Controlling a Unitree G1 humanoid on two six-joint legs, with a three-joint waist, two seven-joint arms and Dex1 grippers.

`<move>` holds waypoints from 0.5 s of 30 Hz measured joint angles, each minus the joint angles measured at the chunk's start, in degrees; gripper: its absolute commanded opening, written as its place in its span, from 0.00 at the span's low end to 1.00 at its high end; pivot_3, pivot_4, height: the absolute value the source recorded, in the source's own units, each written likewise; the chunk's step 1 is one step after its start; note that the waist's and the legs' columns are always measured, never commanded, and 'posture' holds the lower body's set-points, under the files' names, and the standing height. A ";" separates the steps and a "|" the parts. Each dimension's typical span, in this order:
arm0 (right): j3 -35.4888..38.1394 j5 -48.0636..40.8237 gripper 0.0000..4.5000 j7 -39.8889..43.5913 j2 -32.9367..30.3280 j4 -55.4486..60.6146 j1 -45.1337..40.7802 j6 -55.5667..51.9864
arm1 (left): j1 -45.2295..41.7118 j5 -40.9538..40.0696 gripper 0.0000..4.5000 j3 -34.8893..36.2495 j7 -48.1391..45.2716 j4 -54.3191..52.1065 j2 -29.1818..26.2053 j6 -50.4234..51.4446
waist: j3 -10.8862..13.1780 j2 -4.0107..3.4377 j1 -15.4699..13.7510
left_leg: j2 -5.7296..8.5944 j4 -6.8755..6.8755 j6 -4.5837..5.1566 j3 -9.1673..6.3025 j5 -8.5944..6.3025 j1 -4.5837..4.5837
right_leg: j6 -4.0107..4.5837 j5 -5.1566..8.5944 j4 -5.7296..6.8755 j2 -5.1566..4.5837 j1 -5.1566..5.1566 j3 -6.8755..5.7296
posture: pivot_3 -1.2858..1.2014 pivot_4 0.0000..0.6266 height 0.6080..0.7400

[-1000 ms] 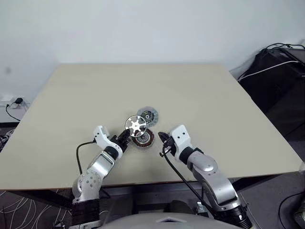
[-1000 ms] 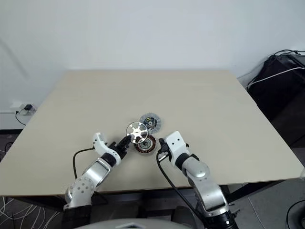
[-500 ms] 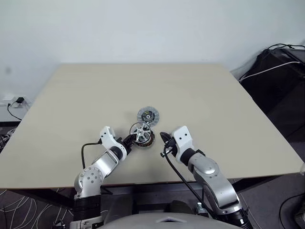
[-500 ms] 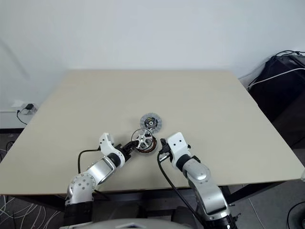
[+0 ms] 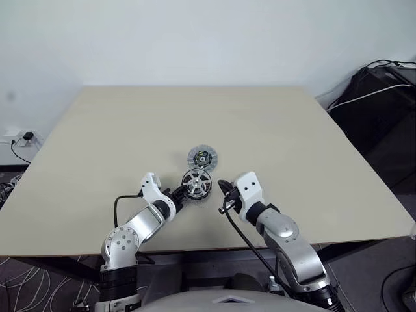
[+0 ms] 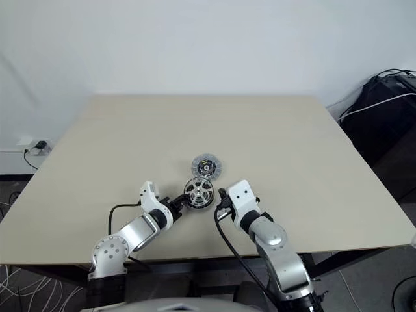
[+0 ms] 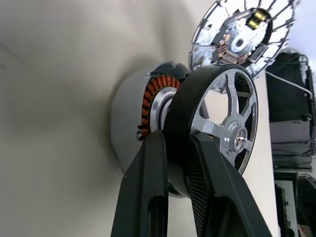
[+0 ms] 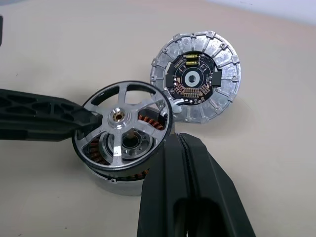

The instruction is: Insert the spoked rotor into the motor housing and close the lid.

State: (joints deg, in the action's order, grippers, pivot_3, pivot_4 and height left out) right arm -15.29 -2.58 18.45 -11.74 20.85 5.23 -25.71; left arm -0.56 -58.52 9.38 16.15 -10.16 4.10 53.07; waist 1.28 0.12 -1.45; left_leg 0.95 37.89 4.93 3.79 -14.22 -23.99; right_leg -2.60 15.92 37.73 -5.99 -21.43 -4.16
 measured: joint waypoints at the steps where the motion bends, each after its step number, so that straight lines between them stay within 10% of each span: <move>1: -0.01 0.00 0.00 0.01 0.04 0.00 0.00 0.00 | 0.00 -0.13 0.06 -0.01 0.21 0.00 0.00 0.00 | 0.00 0.00 0.00 | 0.00 0.00 0.00 0.00 0.00 0.00 | 0.00 0.00 0.00 0.00 0.00 0.00 | 0.52 0.00 1.00; 7: -0.01 0.00 0.00 0.02 0.17 0.00 0.00 0.00 | -0.02 -0.69 0.06 -0.09 1.15 -0.06 0.00 -0.10 | 0.00 0.00 0.00 | 0.00 0.00 0.00 0.00 0.00 0.01 | 0.00 0.00 0.00 0.00 0.01 0.00 | 0.52 0.00 1.00; 15: 0.00 0.01 0.00 -0.01 0.10 0.00 0.00 0.00 | -0.24 -2.36 0.69 -0.69 1.15 -1.12 -0.05 -1.41 | -0.03 -0.03 0.18 | -0.01 0.00 -0.01 0.00 0.01 0.04 | 0.01 0.00 0.01 0.00 0.03 0.01 | 0.52 0.00 1.00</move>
State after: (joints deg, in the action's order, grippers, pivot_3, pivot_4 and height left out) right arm -15.29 -2.57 18.45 -11.64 20.85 5.24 -25.71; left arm -0.80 -60.88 8.69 17.30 -11.28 4.06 51.66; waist 1.25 0.08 -1.27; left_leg 0.94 37.88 4.91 3.79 -14.21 -23.95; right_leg -2.59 15.92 37.74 -5.99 -21.40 -4.16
